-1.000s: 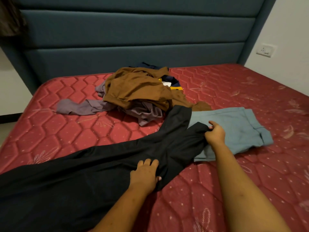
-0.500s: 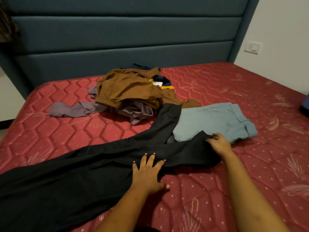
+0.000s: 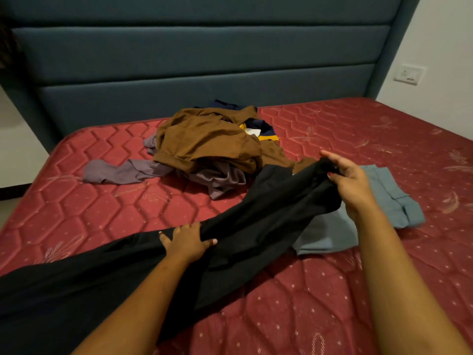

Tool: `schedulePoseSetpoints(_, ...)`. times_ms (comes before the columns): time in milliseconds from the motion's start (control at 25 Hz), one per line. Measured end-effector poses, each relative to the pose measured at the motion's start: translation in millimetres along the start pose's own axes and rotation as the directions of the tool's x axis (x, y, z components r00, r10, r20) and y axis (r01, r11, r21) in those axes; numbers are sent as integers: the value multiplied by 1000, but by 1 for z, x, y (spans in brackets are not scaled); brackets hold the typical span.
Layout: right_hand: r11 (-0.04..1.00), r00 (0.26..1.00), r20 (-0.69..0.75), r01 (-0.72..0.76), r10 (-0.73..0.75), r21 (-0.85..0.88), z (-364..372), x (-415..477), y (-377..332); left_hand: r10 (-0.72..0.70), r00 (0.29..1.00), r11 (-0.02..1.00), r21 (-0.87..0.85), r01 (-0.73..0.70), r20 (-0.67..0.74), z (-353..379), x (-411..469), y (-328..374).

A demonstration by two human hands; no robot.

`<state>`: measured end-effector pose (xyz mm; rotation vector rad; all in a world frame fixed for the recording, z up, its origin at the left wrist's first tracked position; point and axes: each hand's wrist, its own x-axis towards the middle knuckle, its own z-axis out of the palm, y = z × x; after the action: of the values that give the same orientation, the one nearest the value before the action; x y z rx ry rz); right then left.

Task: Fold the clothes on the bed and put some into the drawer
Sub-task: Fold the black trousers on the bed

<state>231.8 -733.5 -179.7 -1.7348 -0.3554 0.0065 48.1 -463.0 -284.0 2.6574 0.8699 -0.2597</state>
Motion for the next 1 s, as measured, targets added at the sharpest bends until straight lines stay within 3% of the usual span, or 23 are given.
schedulePoseSetpoints(80, 997, 997, 70, -15, 10, 71, 12, 23, 5, -9, 1000, 968, -250, 4, -21, -18, 15, -15)
schedulePoseSetpoints(120, 996, 987, 151, -62, 51, 70, 21, 34, 16, -7, 997, 955, -296, -15, -74, -27, 21, -24)
schedulePoseSetpoints(200, 968, 923, 309, -185, 231, -173, 39, 48, 47, -48, 982, 983, -183, 14, -180, -35, 24, -41)
schedulePoseSetpoints(240, 898, 898, 313, -169, 310, -406, 47, 48, 63, -59, 976, 996, -73, 45, -207, -32, 23, -44)
schedulePoseSetpoints(320, 639, 906, 165, -137, 389, -757, 60, 41, 99, 58, 957, 992, 126, -22, -284, -13, 10, -41)
schedulePoseSetpoints(360, 546, 919, 55, -184, 391, -817, 65, 35, 110, 161, 938, 973, 211, -98, -307, 2, 5, -36)
schedulePoseSetpoints(400, 520, 927, -45, -248, 371, -817, 69, 29, 114, 243, 918, 951, 265, -161, -314, 15, -3, -29)
schedulePoseSetpoints(480, 636, 944, -140, -307, 300, -708, 73, 26, 116, 375, 871, 906, 323, -272, -317, 37, -11, -16)
schedulePoseSetpoints(560, 766, 948, -123, -309, 292, -564, 70, 36, 112, 429, 858, 892, 282, -352, -284, 45, -18, -3)
schedulePoseSetpoints(640, 798, 945, -115, -320, 306, -511, 60, 47, 96, 436, 885, 891, 214, -400, -163, 52, -22, 8)
schedulePoseSetpoints(720, 808, 967, -117, -255, 228, -531, 51, 58, 76, 447, 885, 883, 221, -413, -132, 48, -22, 18)
schedulePoseSetpoints(800, 715, 979, -184, -68, -85, -696, 44, 60, 61, 443, 897, 876, 219, -430, -11, 49, -24, 23)
schedulePoseSetpoints(840, 570, 958, -178, -20, -224, -822, 44, 56, 61, 419, 906, 884, 203, -421, 56, 50, -27, 26)
schedulePoseSetpoints(880, 423, 953, -153, -30, -260, -906, 45, 49, 65, 423, 904, 880, 208, -427, 66, 51, -29, 28)
schedulePoseSetpoints(920, 364, 971, -146, -70, -187, -929, 48, 42, 74, 424, 904, 881, 206, -425, 53, 53, -33, 30)
schedulePoseSetpoints(1000, 476, 987, -156, -155, 39, -865, 57, 33, 91, 423, 906, 887, 202, -415, 2, 63, -34, 32)
